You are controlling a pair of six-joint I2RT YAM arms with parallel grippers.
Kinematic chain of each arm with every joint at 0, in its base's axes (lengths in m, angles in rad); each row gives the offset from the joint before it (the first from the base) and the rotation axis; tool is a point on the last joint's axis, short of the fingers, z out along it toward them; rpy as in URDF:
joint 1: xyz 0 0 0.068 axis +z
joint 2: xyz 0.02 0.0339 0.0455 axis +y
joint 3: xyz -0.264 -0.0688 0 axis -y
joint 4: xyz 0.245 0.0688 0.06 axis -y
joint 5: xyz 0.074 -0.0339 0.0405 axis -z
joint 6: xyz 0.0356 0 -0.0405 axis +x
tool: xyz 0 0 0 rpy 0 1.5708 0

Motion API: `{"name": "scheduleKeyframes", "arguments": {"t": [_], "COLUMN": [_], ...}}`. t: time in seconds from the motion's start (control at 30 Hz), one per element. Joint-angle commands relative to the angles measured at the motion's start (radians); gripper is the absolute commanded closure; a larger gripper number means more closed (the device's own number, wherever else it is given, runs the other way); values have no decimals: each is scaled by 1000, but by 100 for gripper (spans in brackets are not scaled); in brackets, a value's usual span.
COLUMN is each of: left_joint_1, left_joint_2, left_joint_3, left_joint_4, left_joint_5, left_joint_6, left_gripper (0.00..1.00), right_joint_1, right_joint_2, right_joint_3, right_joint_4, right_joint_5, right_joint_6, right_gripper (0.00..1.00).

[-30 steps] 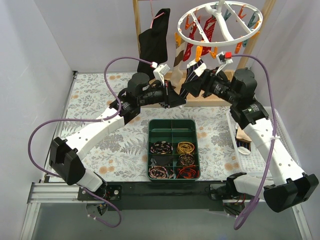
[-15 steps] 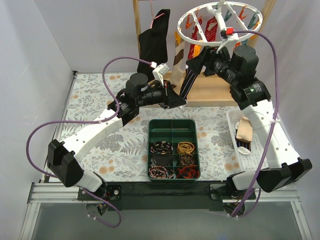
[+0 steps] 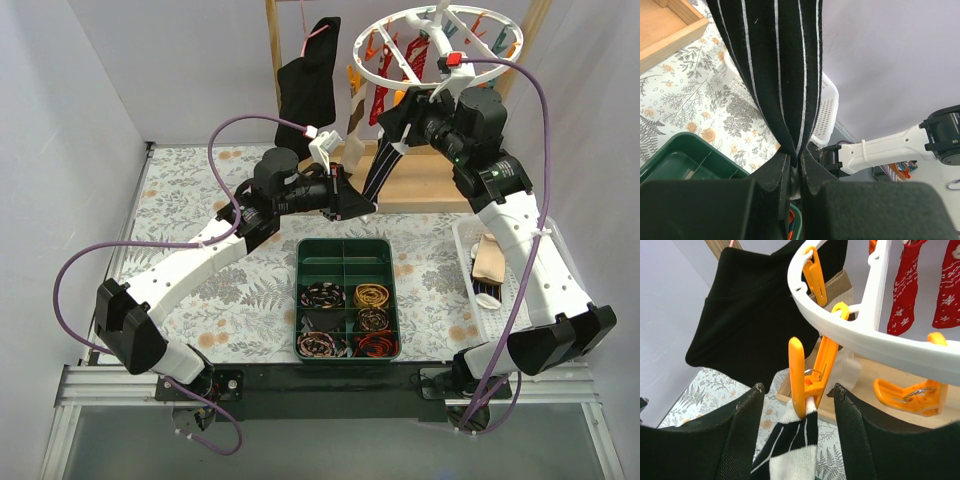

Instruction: Remove the socks clipped to the hanger

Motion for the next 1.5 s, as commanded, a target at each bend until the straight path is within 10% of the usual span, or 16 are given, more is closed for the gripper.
{"name": "scheduleKeyframes", "arguments": {"t": [0.0, 0.37, 0.7, 0.83, 1.1, 1.47], "left_joint_1": [-15, -26, -27, -27, -27, -27], "left_joint_2": [-39, -43, -69, -92, -146, -172], "left_joint_3": [14, -1, -34, -52, -70, -64], "left_joint_4": [-6, -9, -27, -49, -72, -81], "left_joint_5": [28, 30, 24, 12, 5, 128], "left_joint_6": [-2, 0, 1, 9, 3, -16], "left_gripper": [100, 100, 100, 100, 100, 100], "right_joint_1": [0, -1, 0, 0, -1, 0], "right_joint_2": [-3, 4, 0, -16, -111, -377], "right_joint_3": [26, 9, -16, -43, -172, -408], "right_joint_4": [101, 138, 139, 138, 98, 37], "right_joint_5": [30, 73, 74, 63, -29, -287], "right_joint_6": [-8, 23, 17, 14, 8, -106], "right_gripper": [39, 49, 98, 98, 36, 17]}}
